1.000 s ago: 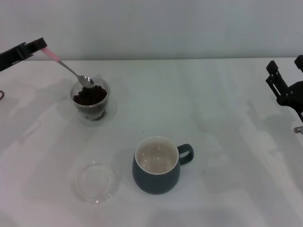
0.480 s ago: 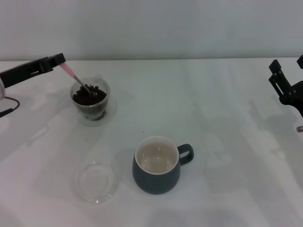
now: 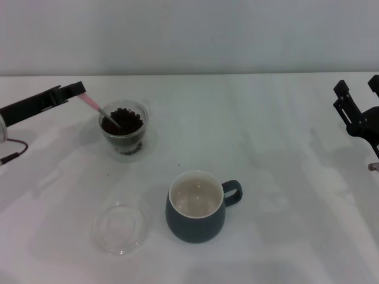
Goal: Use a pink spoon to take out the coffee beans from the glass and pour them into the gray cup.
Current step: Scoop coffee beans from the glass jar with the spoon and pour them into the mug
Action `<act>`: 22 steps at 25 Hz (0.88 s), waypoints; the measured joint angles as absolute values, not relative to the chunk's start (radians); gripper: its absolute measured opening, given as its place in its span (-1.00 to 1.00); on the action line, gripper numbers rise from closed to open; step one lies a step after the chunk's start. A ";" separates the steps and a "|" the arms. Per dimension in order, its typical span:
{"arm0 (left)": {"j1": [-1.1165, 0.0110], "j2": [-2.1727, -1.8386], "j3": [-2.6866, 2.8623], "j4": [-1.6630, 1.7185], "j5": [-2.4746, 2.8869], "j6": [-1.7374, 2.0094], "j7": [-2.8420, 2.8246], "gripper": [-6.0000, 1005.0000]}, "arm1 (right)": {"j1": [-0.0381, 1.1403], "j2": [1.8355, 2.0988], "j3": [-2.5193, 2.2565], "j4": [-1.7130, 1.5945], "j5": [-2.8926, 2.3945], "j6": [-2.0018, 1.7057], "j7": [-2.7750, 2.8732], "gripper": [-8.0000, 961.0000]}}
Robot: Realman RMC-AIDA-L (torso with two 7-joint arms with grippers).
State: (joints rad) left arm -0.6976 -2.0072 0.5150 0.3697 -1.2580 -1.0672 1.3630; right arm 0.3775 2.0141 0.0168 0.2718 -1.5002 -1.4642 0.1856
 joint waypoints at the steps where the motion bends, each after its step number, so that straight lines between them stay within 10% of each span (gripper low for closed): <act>1: -0.689 -2.007 0.513 0.370 -1.259 -1.079 1.354 -0.73 | 0.377 2.014 0.017 0.275 -1.500 -1.465 0.186 0.57; 22: -0.554 -1.985 0.506 0.381 -1.369 -1.233 1.279 -0.73 | 0.384 2.016 0.017 0.306 -1.507 -1.473 0.186 0.57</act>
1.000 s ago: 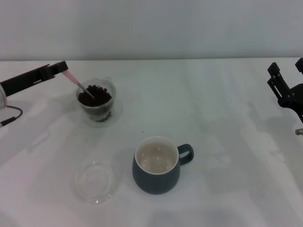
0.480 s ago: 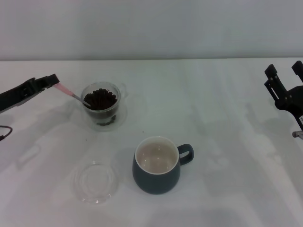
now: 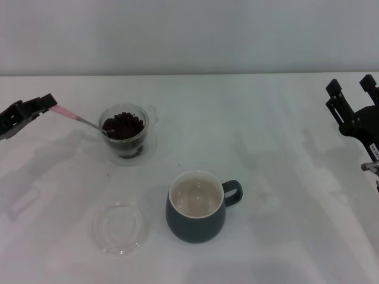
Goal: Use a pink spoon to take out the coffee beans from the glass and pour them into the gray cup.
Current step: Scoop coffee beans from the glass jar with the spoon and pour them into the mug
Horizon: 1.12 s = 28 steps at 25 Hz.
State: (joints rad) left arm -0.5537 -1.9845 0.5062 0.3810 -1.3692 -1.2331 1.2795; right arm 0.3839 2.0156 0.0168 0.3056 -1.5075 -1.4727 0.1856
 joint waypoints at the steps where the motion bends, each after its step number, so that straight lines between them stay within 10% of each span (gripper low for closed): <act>1: -0.553 -1.984 0.506 0.381 -1.371 -1.237 1.277 -0.73 | 0.384 2.016 0.017 0.307 -1.508 -1.473 0.186 0.57; 28: -0.485 -1.987 0.506 0.341 -1.510 -1.232 1.123 -0.73 | 0.388 2.016 0.017 0.298 -1.511 -1.474 0.186 0.57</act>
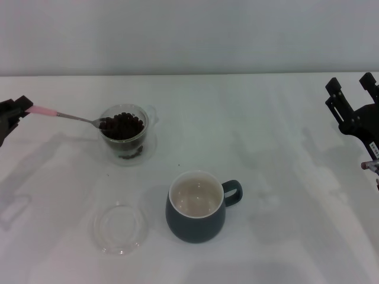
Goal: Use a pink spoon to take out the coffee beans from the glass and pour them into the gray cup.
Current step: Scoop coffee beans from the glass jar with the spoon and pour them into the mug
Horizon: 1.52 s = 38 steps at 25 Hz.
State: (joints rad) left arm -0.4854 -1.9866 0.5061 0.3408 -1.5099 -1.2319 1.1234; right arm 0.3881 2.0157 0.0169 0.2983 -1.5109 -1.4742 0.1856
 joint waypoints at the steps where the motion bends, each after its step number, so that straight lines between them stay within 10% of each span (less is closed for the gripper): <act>1: -0.485 -1.987 0.506 0.338 -1.514 -1.239 1.117 -0.73 | 0.388 2.016 0.017 0.298 -1.511 -1.474 0.186 0.57; 17: -0.484 -2.061 0.519 0.333 -1.491 -1.369 1.102 -0.73 | 0.410 2.016 0.010 0.280 -1.511 -1.473 0.182 0.57; 38: -0.493 -2.066 0.645 0.352 -1.417 -1.491 1.361 -0.73 | 0.412 2.016 0.005 0.271 -1.514 -1.477 0.184 0.57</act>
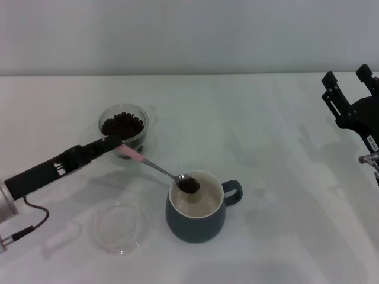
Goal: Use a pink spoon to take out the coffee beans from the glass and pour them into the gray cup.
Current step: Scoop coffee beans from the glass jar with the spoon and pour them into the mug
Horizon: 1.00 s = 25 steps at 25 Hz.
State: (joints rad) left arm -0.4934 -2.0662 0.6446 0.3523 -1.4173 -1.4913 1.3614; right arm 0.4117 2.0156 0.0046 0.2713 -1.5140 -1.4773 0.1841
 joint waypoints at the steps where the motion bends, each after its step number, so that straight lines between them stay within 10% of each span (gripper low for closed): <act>1: -0.500 -2.067 0.645 0.364 -1.401 -1.491 1.377 -0.73 | 0.410 2.016 0.005 0.271 -1.514 -1.477 0.184 0.57; 25: -0.598 -2.070 0.774 0.520 -1.378 -1.549 1.640 -0.73 | 0.419 2.016 0.016 0.270 -1.503 -1.479 0.185 0.57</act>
State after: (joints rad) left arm -0.5981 -2.0695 0.7744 0.5196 -1.3778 -1.5491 1.6400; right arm 0.4188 2.0156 0.0159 0.2701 -1.5031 -1.4787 0.1849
